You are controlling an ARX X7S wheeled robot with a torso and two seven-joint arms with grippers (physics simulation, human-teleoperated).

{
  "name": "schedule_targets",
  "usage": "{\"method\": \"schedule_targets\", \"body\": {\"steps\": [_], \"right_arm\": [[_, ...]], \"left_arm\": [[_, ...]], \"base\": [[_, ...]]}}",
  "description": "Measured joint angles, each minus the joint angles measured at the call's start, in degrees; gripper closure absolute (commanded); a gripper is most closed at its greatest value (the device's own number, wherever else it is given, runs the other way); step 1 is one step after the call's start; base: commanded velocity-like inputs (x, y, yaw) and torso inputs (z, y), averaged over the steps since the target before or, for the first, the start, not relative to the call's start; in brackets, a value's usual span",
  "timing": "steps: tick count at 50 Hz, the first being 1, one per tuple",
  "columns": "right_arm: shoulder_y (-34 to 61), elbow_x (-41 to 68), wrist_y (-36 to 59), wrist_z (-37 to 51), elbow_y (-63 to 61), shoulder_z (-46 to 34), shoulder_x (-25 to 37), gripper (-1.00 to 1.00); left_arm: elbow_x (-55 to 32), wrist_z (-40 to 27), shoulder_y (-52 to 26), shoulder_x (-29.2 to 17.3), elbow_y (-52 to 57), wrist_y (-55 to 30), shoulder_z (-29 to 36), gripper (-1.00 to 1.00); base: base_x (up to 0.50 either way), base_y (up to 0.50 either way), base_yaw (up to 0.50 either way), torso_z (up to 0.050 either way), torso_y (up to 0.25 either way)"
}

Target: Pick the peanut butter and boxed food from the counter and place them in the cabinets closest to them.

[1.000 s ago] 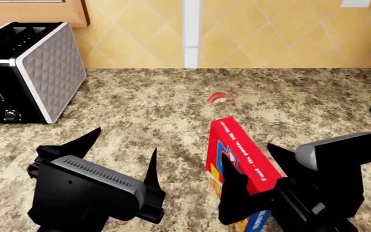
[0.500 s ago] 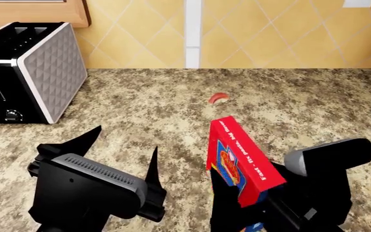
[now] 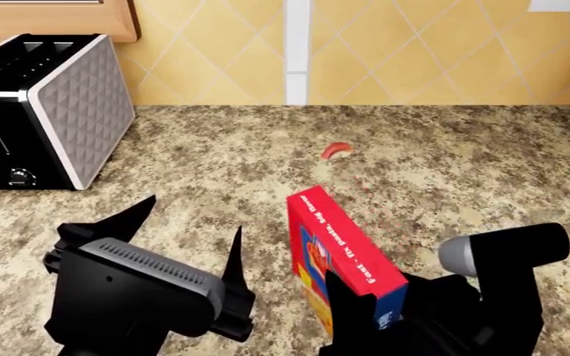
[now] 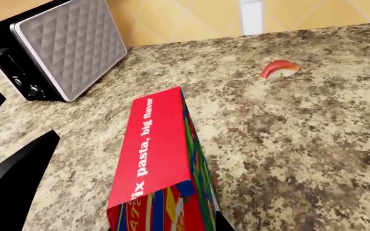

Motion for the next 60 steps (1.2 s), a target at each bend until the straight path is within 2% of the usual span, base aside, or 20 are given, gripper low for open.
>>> {"method": "schedule_targets", "body": {"steps": [6,13,26,41,51,60], "right_arm": [[1.65,-0.70,-0.33,-0.76,-0.36,0.65,1.12,1.00],[8.22,-1.65,-1.19,-0.62,0.66,1.39,2.63,1.00],[35.48,1.45,-8.48,4.51,5.07,-5.18,6.12,1.00],[65.62,1.53,-15.00,5.21,13.64,-13.66,6.99,1.00],[77.57,-2.77,-15.14,2.20,20.37,-16.34,5.71,1.00],[82.69,-12.30,-13.16,-4.37,27.46,-19.04,4.00,1.00]], "left_arm": [[0.32,-0.09,0.33,-0.17,0.23,0.24,0.13,-1.00],[0.36,-0.30,0.32,-0.56,0.79,0.33,0.18,-1.00],[1.32,0.24,0.92,-1.35,1.10,1.00,0.46,-1.00],[2.15,0.78,1.48,-1.27,0.87,1.49,1.00,-1.00],[2.20,0.92,1.44,-0.45,0.36,1.39,1.31,-1.00],[2.99,1.40,2.05,-0.03,-0.24,1.73,1.68,-1.00]], "base": [[0.00,-0.01,0.00,0.000,0.000],[0.00,0.00,0.00,0.000,0.000],[0.00,0.00,0.00,0.000,0.000],[0.00,0.00,0.00,0.000,0.000],[0.00,0.00,0.00,0.000,0.000],[0.00,0.00,0.00,0.000,0.000]]}}
